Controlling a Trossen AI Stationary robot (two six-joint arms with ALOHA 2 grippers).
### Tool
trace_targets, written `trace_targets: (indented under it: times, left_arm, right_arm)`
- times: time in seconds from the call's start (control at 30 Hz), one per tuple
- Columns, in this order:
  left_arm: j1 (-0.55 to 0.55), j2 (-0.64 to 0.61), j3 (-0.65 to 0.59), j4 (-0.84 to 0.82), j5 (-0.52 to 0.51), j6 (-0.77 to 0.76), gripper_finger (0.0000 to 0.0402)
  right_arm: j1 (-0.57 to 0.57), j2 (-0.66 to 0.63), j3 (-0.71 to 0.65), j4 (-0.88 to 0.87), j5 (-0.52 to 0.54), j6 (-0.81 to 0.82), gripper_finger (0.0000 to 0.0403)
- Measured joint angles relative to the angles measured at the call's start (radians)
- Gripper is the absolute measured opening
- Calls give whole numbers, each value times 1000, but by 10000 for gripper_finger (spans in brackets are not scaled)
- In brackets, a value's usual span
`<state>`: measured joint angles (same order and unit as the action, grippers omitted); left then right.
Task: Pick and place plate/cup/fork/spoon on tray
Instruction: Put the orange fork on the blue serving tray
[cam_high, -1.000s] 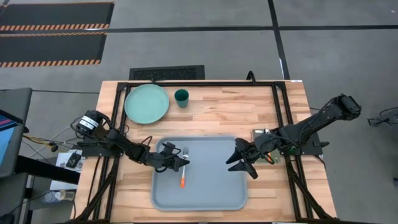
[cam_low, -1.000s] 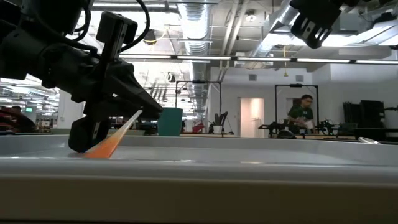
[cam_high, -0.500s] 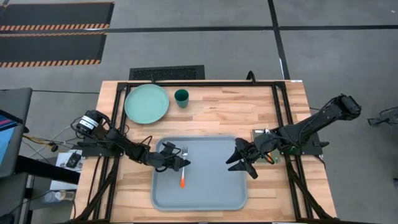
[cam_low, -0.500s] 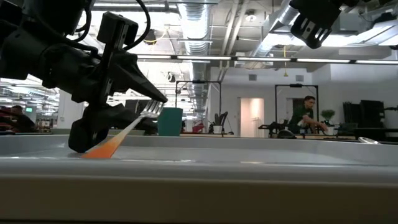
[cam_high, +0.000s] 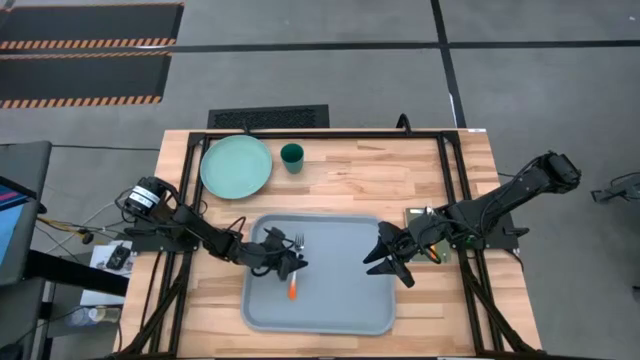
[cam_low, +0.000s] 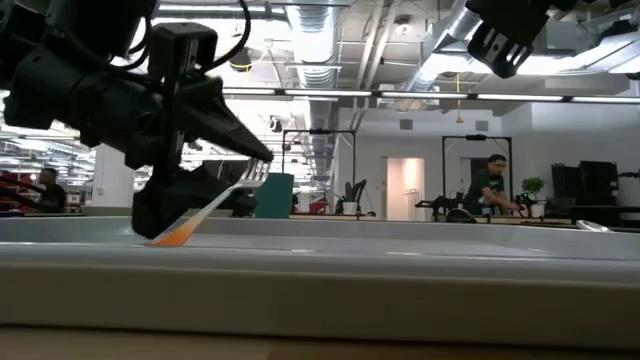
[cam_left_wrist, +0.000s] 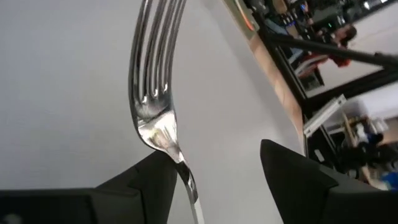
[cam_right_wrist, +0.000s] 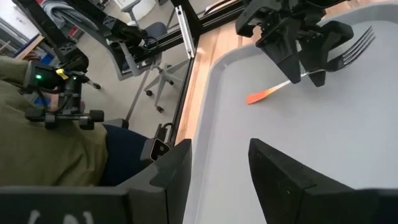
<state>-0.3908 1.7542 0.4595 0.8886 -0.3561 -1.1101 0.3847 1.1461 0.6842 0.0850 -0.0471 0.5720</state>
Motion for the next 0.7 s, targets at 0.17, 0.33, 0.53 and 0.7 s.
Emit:
trace_targets:
  times: [0.17, 0.33, 0.53, 0.7]
  left_arm:
    - [-4, 0, 38, -9, 13, 129, 213]
    - [-5, 0, 58, -78, 13, 200, 212]
    - [-5, -1, 59, -119, -21, 264, 212]
    - [-5, -1, 59, -122, -49, 332, 212]
  right_arm:
    - [0, 0, 0, 1, 0, -3, 185]
    - [0, 0, 0, 1, 0, -4, 181]
    - [0, 0, 0, 1, 0, -4, 181]
    - [0, 0, 0, 1, 0, -5, 182]
